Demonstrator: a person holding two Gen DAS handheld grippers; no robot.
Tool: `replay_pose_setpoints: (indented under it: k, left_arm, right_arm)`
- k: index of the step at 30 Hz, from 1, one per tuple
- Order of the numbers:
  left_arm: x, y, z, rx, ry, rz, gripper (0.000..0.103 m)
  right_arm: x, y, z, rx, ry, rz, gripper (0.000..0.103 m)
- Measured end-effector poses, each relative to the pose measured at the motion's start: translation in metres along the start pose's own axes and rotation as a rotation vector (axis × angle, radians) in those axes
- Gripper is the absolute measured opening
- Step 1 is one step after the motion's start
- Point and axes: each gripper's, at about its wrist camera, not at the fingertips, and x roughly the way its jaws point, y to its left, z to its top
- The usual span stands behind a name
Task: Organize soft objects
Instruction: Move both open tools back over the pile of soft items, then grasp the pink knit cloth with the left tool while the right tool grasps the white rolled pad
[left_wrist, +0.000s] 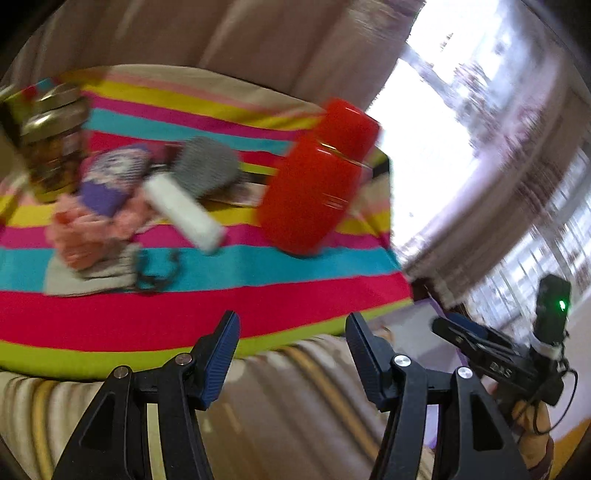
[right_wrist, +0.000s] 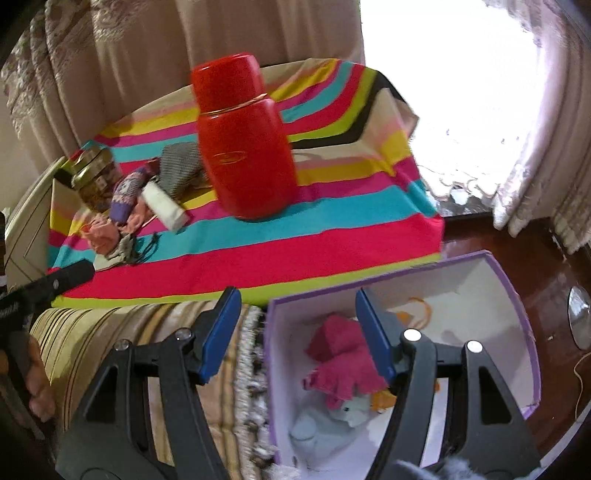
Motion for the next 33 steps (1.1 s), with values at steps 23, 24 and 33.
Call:
replay_pose_setpoints:
  k: [23,24,33]
  left_arm:
    - [-0.006,0.182,0.052,-0.422,-0.038,0.209,0.061]
    - [-0.002,0.186,0.054,-0.435,-0.03,0.205,0.061]
    - [0.034,0.21,0.063,-0.499,0.015,0.213,0.061]
  right_arm:
    - [0.079,0.114,0.045,-0.186,0.055,0.086,0.068]
    - [0.083,0.119,0.048,-0.194,0.055,0.088,0.068]
    - [0.122,0.159,0.064,-0.27,0.063,0.082,0.068]
